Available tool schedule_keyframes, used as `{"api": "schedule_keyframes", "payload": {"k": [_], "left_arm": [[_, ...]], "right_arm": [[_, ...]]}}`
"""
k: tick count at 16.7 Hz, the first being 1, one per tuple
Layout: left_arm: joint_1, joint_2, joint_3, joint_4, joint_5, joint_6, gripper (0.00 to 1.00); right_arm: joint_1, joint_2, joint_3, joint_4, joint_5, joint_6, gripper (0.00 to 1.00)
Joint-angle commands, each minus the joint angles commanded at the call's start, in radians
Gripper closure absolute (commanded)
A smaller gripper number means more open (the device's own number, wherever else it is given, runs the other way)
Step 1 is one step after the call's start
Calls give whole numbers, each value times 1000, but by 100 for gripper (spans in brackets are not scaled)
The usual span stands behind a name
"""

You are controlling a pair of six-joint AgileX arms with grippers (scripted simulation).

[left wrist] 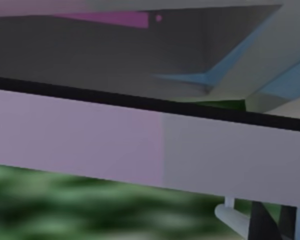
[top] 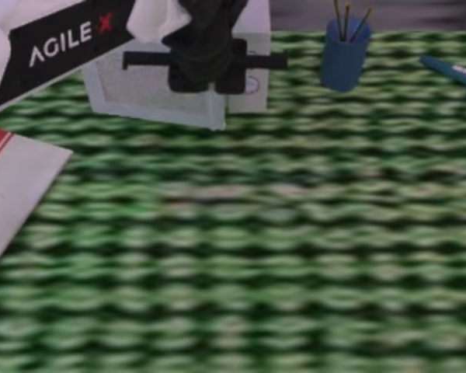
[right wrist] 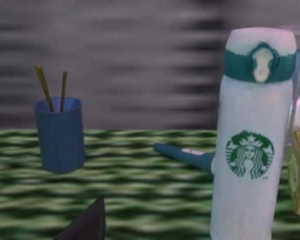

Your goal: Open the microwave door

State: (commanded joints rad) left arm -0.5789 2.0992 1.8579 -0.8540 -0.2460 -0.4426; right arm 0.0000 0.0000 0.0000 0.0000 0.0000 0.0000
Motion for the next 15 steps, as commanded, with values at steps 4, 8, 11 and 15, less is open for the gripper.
{"api": "schedule_keyframes", "payload": {"k": [4,8,11,15], "left_arm": [[-7,5,-2,0,5,-4,100],[1,-31,-56,25,22,37,100],[10,-74,-128,54,45,89,100],[13,-95,-144,72,53,104,100]], "right_arm": [[0,0,0,0,0,0,0],[0,0,0,0,0,0,0],[0,0,0,0,0,0,0],[0,0,0,0,0,0,0]]}}
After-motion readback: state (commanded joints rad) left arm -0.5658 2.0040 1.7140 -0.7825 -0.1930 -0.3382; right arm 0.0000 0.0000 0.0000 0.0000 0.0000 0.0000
